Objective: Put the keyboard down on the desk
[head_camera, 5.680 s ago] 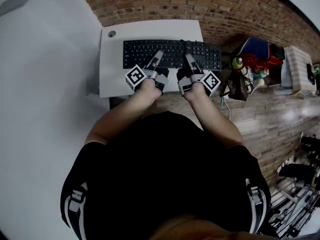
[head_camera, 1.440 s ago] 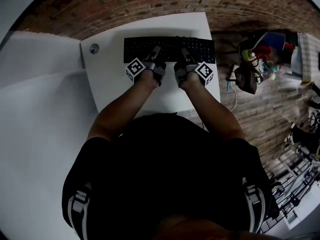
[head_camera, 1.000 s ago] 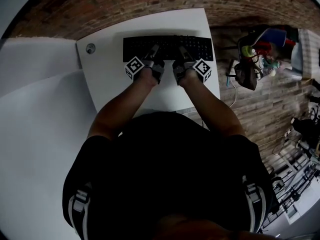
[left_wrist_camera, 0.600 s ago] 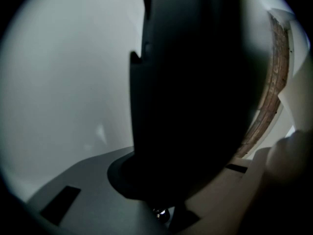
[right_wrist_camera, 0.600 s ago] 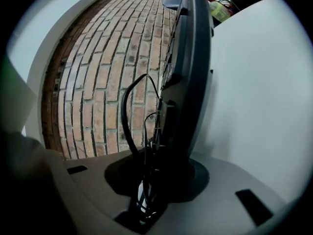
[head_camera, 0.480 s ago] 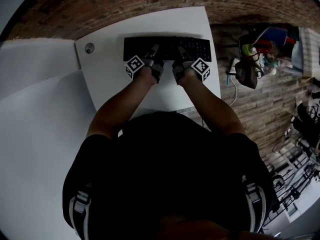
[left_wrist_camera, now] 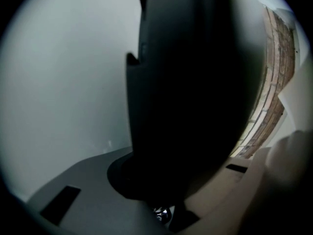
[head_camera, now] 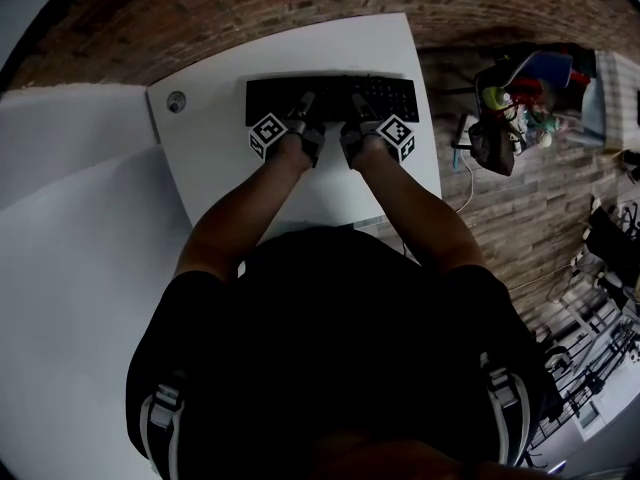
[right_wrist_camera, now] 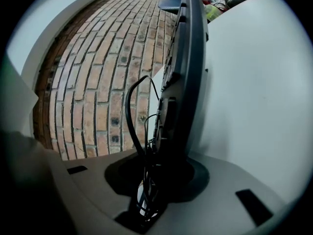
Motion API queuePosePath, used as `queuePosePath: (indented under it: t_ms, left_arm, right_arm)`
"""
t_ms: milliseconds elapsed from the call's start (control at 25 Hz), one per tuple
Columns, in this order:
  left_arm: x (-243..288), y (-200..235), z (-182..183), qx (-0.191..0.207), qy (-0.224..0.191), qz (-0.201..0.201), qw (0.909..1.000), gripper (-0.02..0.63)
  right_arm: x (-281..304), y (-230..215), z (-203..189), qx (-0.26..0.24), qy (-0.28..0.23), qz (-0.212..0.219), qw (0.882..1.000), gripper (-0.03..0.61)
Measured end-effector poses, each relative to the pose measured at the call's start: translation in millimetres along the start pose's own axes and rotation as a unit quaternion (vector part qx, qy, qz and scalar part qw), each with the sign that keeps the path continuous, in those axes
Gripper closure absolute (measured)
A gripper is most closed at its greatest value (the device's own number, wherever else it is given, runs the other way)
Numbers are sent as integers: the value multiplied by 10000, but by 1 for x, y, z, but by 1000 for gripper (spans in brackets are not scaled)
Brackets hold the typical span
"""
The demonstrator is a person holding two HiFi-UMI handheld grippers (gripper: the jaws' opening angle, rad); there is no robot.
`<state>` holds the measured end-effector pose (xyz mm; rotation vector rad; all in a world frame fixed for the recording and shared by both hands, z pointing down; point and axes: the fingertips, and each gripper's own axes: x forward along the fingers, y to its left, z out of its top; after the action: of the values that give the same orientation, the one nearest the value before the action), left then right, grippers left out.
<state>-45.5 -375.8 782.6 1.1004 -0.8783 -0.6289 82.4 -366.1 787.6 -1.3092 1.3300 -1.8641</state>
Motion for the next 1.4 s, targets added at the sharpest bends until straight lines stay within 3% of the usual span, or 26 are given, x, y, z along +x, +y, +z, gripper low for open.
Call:
queuePosePath:
  t_ms: [1240,1400]
  left_arm:
    - [3,22,1,-319,47,119,9994,525]
    - [1,19,5,-304,104,-23,9995,518]
  right_arm:
    - [6,-18,0,148,68,-120,9998,450]
    - [11,-10,-3,397,284,180,9986,386]
